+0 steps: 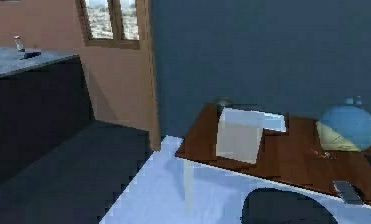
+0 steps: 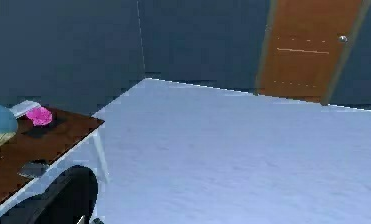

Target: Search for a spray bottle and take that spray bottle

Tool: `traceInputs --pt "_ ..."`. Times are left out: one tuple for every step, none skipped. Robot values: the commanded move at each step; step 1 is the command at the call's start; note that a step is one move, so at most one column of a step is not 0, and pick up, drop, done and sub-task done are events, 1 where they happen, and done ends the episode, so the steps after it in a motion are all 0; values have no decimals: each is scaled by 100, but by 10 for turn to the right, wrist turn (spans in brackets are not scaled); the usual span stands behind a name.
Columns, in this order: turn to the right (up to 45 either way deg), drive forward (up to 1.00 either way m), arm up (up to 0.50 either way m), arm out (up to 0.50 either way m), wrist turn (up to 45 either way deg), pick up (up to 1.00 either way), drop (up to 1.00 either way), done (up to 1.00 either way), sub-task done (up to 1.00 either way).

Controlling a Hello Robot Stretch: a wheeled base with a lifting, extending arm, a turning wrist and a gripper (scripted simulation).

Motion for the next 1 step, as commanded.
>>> traceInputs --pt "-450 0 0 0 0 0 0 0 0"
